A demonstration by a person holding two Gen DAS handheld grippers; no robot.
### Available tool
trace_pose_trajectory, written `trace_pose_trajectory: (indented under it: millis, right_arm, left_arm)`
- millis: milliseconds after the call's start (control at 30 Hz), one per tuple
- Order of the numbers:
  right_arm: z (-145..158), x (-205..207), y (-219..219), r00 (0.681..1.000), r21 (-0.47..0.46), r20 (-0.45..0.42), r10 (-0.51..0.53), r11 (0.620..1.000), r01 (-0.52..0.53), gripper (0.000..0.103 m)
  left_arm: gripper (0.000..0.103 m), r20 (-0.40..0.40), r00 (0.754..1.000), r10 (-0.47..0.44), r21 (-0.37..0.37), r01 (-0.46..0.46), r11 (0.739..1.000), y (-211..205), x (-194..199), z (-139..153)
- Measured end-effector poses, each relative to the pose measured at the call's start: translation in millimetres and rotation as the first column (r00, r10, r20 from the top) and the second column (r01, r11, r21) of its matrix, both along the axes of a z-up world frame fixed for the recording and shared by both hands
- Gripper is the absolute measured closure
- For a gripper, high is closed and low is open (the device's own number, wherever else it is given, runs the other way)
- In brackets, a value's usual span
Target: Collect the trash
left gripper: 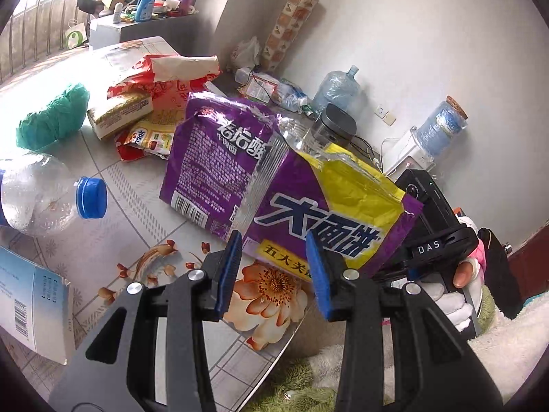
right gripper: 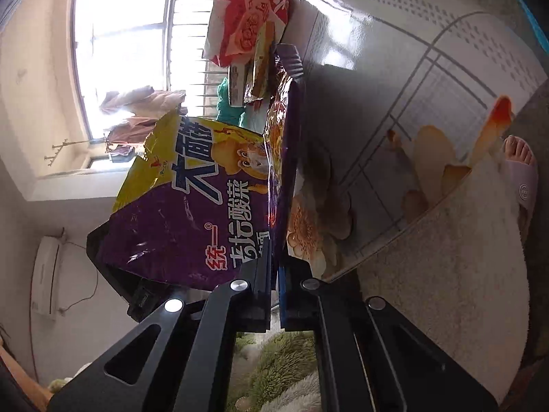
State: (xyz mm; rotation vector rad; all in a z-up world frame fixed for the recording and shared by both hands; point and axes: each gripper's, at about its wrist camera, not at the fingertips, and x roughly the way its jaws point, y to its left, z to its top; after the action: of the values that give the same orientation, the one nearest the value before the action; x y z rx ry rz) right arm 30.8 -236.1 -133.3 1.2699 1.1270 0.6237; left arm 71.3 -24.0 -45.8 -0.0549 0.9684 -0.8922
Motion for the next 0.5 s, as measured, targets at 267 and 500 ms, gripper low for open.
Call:
trace_pose_trajectory:
  millis: [267, 500]
  right_arm:
    - [1.4, -15.6, 20.2, 0.998, -0.065, -0.019, 0.051, 0.996, -0.053, 0.099]
    - [10.0, -21.1, 7.7, 1.000, -0.115, 0.000, 0.018, 0.993, -0.018, 0.099]
  left_arm:
    - [0.068, 0.030, 0.999, 0.034, -0.041, -0.033, 0.999, 16.2, 3.2, 11.0]
    - [0.068, -0.008, 1.000, 0.022, 0.003, -0.022, 1.000, -4.5, 15.3, -18.5]
